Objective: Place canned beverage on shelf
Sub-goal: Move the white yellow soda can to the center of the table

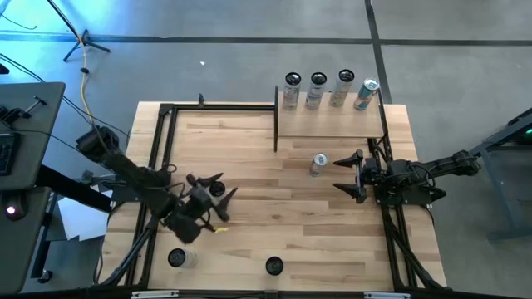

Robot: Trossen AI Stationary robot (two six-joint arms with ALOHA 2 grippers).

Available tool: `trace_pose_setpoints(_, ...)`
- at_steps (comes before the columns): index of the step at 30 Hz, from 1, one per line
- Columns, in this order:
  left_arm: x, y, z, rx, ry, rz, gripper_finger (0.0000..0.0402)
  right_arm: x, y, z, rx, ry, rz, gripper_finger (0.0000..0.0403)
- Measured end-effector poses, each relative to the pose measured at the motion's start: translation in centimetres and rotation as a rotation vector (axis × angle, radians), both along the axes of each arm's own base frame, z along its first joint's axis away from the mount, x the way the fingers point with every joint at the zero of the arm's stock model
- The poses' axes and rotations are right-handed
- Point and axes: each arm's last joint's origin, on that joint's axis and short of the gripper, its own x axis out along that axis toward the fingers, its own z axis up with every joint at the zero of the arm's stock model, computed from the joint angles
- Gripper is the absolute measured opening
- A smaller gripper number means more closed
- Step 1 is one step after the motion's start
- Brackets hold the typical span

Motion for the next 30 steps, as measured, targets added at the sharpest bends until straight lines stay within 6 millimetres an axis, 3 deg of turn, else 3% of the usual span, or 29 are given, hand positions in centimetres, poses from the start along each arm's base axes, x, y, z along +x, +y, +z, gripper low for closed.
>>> trace_pose_setpoints(5,-1.4,-1.1,-0.5,-0.019,-0.054,-0.027,0.0283,0.0,0.0,0.0,0.000,0.000,0.000,0.0389)
trace_pose_setpoints(16,-2.4,-1.9,-0.7,0.001,-0.054,-0.056,0.0285,0.0,0.0,0.0,0.000,0.000,0.005,0.0389)
trace_pose_setpoints(20,-2.9,-1.7,-1.6,-0.009,-0.064,-0.065,0.0314,0.0,0.0,0.0,0.000,0.000,0.004,0.0389)
trace_pose_setpoints(26,-3.6,-0.7,-3.4,-0.049,-0.102,-0.060,0.0389,0.0,0.0,0.0,0.000,0.000,0.003,0.0389)
trace_pose_setpoints(30,-3.8,0.1,-4.3,-0.034,-0.089,-0.043,0.0395,0.0,0.0,0.0,0.000,0.000,0.003,0.0389)
